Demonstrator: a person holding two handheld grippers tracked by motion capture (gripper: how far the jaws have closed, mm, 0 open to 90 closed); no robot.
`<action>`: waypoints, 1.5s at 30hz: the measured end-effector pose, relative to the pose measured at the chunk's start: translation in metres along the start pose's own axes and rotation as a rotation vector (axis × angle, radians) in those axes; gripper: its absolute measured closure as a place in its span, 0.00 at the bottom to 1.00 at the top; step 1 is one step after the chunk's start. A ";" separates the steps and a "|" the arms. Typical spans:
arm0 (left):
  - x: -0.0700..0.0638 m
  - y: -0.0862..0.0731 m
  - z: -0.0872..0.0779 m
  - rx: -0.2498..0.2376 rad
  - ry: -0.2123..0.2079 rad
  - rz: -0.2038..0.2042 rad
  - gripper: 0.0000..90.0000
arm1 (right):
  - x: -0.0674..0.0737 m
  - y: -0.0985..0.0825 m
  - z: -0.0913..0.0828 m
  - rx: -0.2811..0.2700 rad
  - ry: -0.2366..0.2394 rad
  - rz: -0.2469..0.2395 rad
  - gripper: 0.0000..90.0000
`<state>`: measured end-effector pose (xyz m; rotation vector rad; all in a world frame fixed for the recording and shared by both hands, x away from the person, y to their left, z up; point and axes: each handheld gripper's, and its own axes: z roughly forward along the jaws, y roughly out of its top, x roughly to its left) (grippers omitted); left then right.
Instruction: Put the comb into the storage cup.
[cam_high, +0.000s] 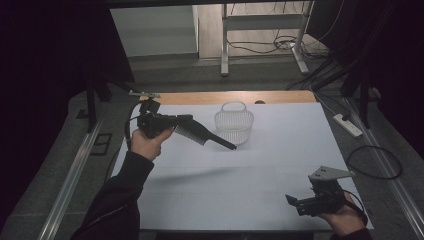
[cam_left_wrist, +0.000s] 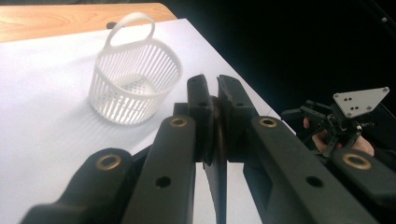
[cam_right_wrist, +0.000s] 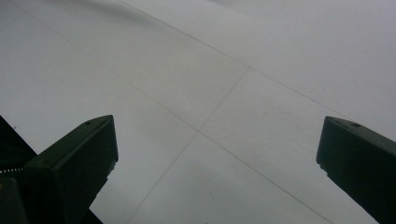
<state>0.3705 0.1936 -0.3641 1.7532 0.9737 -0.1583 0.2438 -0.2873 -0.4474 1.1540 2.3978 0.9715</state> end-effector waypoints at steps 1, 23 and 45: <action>0.000 0.001 0.000 0.000 0.003 0.000 0.93 | -0.001 -0.001 -0.001 0.003 -0.004 0.004 0.00; 0.009 0.025 -0.001 -0.026 0.055 -0.023 0.93 | -0.008 -0.019 -0.023 0.048 -0.094 0.072 0.00; 0.021 0.041 0.007 -0.047 0.083 -0.055 0.93 | -0.012 -0.020 -0.024 0.056 -0.112 0.101 0.00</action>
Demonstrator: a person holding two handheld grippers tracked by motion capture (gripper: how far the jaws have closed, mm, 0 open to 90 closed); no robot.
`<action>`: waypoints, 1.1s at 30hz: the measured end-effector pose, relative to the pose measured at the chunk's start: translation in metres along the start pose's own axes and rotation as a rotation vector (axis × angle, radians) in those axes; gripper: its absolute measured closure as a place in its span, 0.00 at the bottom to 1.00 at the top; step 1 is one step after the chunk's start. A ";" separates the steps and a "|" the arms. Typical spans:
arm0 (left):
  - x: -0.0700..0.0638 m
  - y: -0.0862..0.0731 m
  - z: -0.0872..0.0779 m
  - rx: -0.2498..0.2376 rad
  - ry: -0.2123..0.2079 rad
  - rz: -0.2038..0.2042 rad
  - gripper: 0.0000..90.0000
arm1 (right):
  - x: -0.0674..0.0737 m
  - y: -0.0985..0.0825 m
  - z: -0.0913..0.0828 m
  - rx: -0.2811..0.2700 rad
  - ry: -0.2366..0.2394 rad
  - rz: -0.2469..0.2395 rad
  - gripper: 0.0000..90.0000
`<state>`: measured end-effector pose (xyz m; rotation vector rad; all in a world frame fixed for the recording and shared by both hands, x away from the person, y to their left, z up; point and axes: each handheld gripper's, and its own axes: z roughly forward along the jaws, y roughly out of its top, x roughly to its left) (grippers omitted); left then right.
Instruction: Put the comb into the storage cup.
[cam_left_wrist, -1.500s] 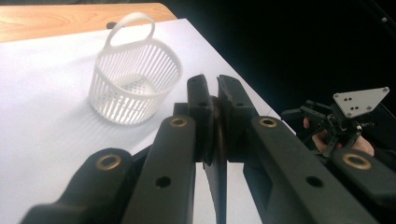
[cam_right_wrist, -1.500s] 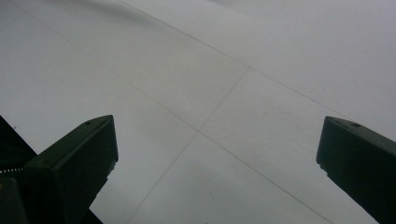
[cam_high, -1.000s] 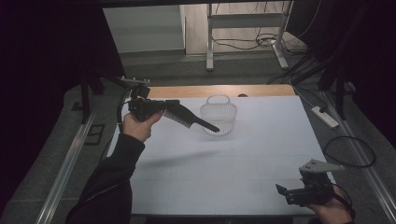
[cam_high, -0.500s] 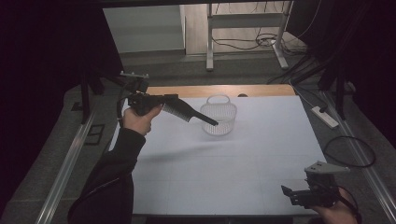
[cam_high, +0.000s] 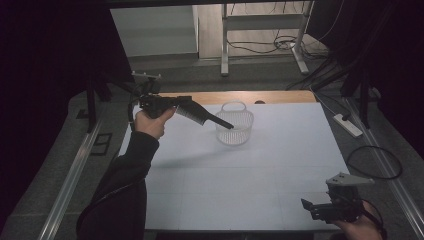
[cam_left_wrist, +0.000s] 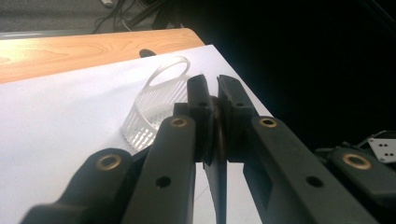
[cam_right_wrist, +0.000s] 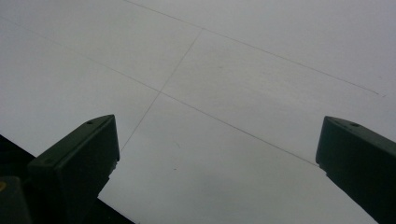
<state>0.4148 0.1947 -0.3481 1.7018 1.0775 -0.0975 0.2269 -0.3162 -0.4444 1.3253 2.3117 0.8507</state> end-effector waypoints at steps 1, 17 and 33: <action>0.000 0.001 0.000 0.003 0.004 0.002 0.93 | 0.000 0.000 0.000 0.000 0.000 0.000 0.00; 0.007 0.011 0.011 -0.007 0.032 -0.022 0.93 | 0.001 0.000 0.001 0.006 0.003 -0.008 0.00; 0.008 0.018 0.031 0.001 0.045 -0.019 0.93 | 0.001 0.000 0.000 0.005 0.006 -0.011 0.00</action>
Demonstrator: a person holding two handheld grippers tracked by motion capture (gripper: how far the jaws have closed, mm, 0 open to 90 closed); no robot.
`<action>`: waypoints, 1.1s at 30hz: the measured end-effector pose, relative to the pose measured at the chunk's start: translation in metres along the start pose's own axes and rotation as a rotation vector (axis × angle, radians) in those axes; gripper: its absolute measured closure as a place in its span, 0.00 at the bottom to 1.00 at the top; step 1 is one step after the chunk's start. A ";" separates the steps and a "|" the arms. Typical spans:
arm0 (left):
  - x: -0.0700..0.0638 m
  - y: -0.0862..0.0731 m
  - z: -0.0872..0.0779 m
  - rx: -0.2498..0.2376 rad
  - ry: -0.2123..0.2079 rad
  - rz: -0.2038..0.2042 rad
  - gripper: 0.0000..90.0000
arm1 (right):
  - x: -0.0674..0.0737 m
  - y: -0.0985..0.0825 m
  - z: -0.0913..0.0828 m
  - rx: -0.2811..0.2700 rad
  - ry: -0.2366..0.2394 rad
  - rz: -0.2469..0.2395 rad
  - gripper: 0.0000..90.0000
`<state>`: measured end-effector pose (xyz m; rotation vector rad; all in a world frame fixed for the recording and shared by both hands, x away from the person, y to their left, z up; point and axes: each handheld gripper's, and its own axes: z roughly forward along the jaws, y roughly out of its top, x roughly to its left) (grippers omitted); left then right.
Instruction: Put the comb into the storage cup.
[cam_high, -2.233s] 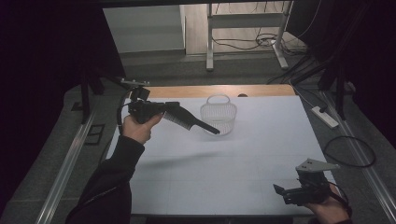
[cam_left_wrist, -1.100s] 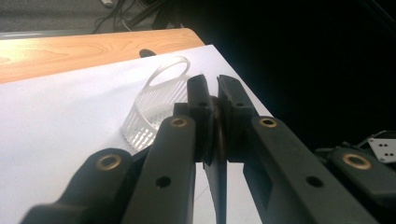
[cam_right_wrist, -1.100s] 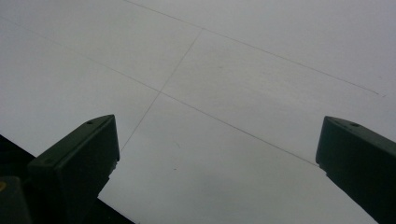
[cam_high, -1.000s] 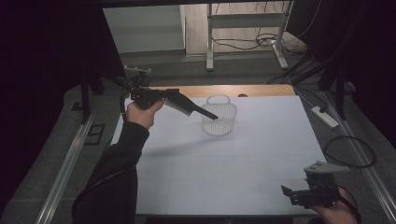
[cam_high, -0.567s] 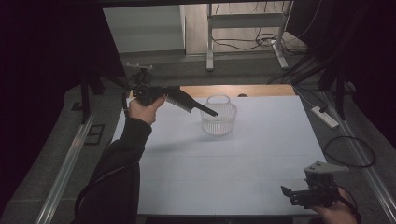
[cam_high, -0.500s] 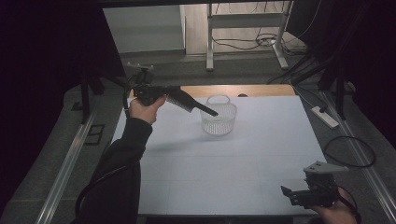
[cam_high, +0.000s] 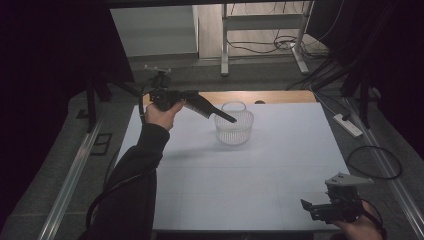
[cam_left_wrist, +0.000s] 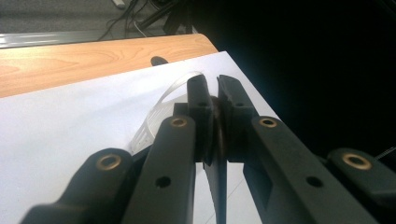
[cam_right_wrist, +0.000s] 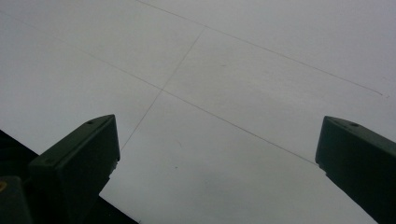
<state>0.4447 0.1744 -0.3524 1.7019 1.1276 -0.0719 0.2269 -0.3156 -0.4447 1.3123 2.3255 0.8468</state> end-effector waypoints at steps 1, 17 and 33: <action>0.000 0.000 0.003 0.002 0.003 0.000 0.93 | 0.000 0.000 0.000 -0.001 0.000 0.000 0.00; 0.003 0.002 0.024 0.011 0.017 -0.005 0.93 | 0.000 0.000 0.000 0.000 0.003 -0.003 0.00; 0.000 0.003 0.048 0.022 0.021 -0.009 0.93 | 0.000 0.000 0.000 0.002 0.007 -0.006 0.00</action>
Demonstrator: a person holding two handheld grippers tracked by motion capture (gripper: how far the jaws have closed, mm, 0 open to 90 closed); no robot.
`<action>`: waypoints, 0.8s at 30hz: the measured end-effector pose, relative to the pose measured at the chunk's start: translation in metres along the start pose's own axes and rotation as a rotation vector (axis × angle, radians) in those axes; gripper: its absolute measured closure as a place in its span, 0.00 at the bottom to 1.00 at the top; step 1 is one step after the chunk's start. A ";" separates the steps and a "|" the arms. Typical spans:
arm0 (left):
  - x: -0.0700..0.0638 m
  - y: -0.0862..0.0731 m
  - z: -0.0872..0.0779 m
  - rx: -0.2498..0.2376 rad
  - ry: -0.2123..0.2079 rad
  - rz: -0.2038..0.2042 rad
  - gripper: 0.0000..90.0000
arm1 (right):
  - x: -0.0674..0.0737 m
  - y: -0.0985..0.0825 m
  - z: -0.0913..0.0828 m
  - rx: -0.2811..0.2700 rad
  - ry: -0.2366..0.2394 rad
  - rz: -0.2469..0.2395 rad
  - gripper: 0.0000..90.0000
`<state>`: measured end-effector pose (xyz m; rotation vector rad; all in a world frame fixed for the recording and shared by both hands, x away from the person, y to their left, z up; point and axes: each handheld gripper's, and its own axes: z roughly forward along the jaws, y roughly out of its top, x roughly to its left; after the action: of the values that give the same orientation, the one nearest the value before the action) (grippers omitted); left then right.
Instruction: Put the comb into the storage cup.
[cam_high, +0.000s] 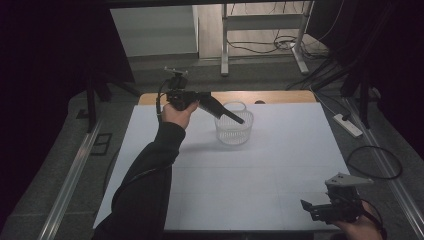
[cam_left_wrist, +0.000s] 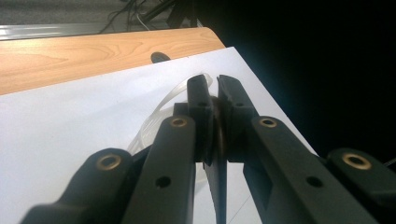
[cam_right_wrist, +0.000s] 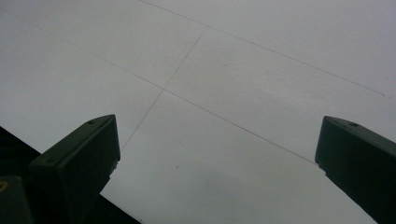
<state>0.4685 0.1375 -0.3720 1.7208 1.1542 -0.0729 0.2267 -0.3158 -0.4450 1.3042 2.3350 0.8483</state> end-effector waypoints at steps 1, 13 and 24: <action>0.000 0.000 0.001 0.002 0.001 0.002 0.93 | 0.000 0.000 0.000 0.000 0.001 0.000 0.00; 0.000 -0.002 0.013 0.017 0.014 0.000 0.93 | 0.000 0.000 0.000 0.002 0.002 -0.003 0.01; 0.000 -0.004 0.024 0.027 0.018 -0.003 0.93 | 0.000 0.000 0.000 0.005 0.004 -0.004 0.01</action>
<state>0.4764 0.1195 -0.3861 1.7467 1.1741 -0.0757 0.2266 -0.3153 -0.4453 1.3003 2.3440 0.8454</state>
